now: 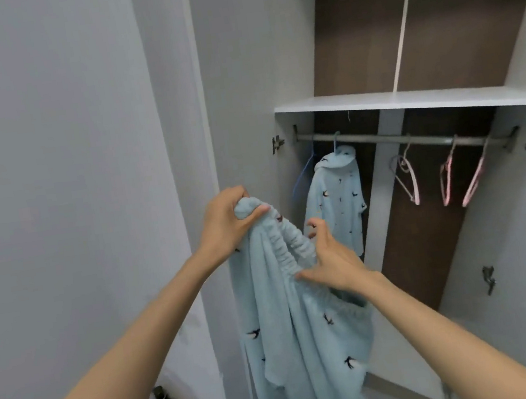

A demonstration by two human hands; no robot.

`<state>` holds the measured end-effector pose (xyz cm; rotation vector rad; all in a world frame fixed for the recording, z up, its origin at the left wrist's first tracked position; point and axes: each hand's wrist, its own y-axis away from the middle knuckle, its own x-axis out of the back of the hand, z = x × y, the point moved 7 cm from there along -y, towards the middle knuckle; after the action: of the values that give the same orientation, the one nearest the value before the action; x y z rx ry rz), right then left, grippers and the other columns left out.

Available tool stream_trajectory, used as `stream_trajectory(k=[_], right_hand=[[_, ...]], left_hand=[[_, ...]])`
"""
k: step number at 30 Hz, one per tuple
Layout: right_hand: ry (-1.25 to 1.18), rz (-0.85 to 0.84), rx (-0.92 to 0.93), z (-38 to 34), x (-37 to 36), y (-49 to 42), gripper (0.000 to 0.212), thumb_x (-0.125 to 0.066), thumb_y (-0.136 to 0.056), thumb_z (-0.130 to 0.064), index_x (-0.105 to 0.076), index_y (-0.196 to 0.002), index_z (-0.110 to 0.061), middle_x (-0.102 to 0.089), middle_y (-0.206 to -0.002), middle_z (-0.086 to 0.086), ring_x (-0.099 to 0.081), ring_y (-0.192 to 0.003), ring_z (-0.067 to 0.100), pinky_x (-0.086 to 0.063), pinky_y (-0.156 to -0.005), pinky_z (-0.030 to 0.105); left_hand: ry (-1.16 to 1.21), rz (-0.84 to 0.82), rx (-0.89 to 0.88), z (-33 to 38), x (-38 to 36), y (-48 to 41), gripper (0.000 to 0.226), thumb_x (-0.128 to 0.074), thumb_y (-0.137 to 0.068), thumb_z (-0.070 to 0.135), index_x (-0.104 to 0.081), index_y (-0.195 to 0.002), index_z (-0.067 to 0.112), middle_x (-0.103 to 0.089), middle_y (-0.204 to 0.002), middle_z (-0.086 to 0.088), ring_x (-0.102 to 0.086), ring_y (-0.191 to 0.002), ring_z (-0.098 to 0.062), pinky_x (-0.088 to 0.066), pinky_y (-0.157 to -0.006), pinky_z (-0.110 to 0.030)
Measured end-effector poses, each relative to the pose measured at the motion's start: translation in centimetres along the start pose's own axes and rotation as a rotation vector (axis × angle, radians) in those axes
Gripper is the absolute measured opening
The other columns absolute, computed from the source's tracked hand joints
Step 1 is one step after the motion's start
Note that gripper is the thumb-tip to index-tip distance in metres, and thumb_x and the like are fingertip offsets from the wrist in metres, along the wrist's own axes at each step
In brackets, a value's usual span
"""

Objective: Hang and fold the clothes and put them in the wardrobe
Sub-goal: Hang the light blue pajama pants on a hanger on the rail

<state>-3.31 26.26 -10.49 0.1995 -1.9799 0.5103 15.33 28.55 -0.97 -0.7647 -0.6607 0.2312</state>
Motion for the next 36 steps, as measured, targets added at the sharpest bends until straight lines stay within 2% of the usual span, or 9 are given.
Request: stream_trajectory(k=[6, 9, 13, 16, 20, 25, 29, 32, 36], right_hand=[[-0.323, 0.005, -0.002, 1.1, -4.5, 3.3, 0.045, -0.068, -0.071, -0.052, -0.03, -0.091, -0.04, -0.048, -0.099, -0.01, -0.05, -0.077, 0.008, -0.043, -0.062, 0.027], [-0.318, -0.035, 0.01, 1.0, -5.9, 3.6, 0.033, -0.069, -0.074, -0.048, -0.043, -0.095, -0.042, -0.047, -0.104, -0.009, -0.052, -0.089, 0.012, -0.047, -0.076, 0.03], [-0.375, -0.03, -0.044, 0.9, -7.4, 3.6, 0.048, -0.071, -0.076, -0.036, -0.037, -0.11, -0.037, -0.051, -0.11, -0.004, -0.056, -0.092, 0.017, -0.05, -0.077, 0.036], [-0.378, -0.095, -0.041, -0.4, -9.2, 2.9, 0.044, -0.067, -0.08, -0.031, -0.051, -0.121, -0.031, -0.053, -0.11, -0.001, -0.054, -0.098, 0.017, -0.047, -0.084, 0.036], [-0.382, -0.219, -0.05, -1.7, -11.2, 2.0, 0.018, -0.064, -0.083, -0.022, -0.069, -0.094, -0.008, -0.069, -0.101, 0.008, -0.064, -0.093, 0.021, -0.052, -0.082, 0.035], [-0.15, -0.073, -0.189, 0.6, -8.4, -0.8, 0.008, -0.058, -0.081, -0.007, -0.06, -0.075, -0.013, -0.059, -0.076, 0.001, -0.059, -0.072, 0.022, -0.035, -0.048, 0.014], [-0.044, 0.162, -0.211, 1.1, -4.2, -3.5, 0.011, -0.052, -0.089, -0.013, -0.062, -0.088, -0.018, -0.05, -0.092, 0.005, -0.05, -0.086, 0.024, -0.029, -0.058, 0.026], [0.214, -0.018, -0.229, 0.7, -4.8, -4.7, 0.024, -0.048, -0.092, -0.014, -0.063, -0.111, -0.02, -0.056, -0.104, 0.011, -0.054, -0.097, 0.03, -0.036, -0.071, 0.031], [0.289, -0.211, -0.364, 1.4, -5.9, -4.1, 0.029, -0.042, -0.089, 0.002, -0.059, -0.081, -0.019, -0.056, -0.095, 0.01, -0.053, -0.084, 0.026, -0.037, -0.068, 0.031]], left_hand=[[0.065, -0.016, -0.027, 0.9, -2.4, 0.3, 0.043, -0.073, -0.078, 0.037, -0.036, -0.06, 0.027, -0.042, -0.06, 0.01, -0.039, -0.058, -0.003, -0.029, -0.055, -0.018], [0.11, -0.005, -0.004, 0.5, -1.9, 0.4, 0.042, -0.072, -0.079, 0.033, -0.037, -0.06, 0.026, -0.042, -0.06, 0.011, -0.041, -0.058, -0.001, -0.031, -0.054, -0.014], [0.202, -0.045, 0.037, -0.2, -1.3, 1.4, 0.04, -0.072, -0.081, 0.026, -0.038, -0.06, 0.022, -0.04, -0.059, 0.01, -0.038, -0.055, 0.0, -0.03, -0.053, -0.013], [0.229, -0.072, 0.059, -0.5, -0.9, 1.7, 0.039, -0.072, -0.081, 0.024, -0.039, -0.06, 0.021, -0.04, -0.059, 0.01, -0.038, -0.055, -0.001, -0.031, -0.053, -0.014], [0.219, -0.081, 0.057, -1.2, 0.6, 1.8, 0.038, -0.072, -0.08, 0.026, -0.04, -0.061, 0.019, -0.042, -0.062, 0.008, -0.038, -0.058, -0.004, -0.032, -0.056, -0.017], [-0.056, -0.24, -0.042, -5.1, 3.1, 2.9, 0.038, -0.067, -0.081, 0.04, -0.042, -0.064, 0.017, -0.043, -0.067, 0.005, -0.04, -0.062, -0.006, -0.031, -0.06, -0.022], [-0.327, -0.284, -0.05, -9.8, 5.4, 3.8, 0.039, -0.054, -0.08, 0.057, -0.045, -0.072, 0.019, -0.041, -0.072, 0.005, -0.043, -0.061, -0.01, -0.031, -0.056, -0.023], [-0.476, -0.221, -0.04, -11.8, 6.8, 3.5, 0.036, -0.055, -0.085, 0.053, -0.046, -0.076, 0.019, -0.038, -0.074, 0.003, -0.042, -0.06, -0.016, -0.028, -0.051, -0.026], [-0.599, -0.243, 0.069, -14.1, 6.9, 3.0, 0.038, -0.05, -0.09, 0.049, -0.052, -0.086, 0.012, -0.04, -0.082, -0.002, -0.047, -0.07, -0.022, -0.034, -0.056, -0.029]])
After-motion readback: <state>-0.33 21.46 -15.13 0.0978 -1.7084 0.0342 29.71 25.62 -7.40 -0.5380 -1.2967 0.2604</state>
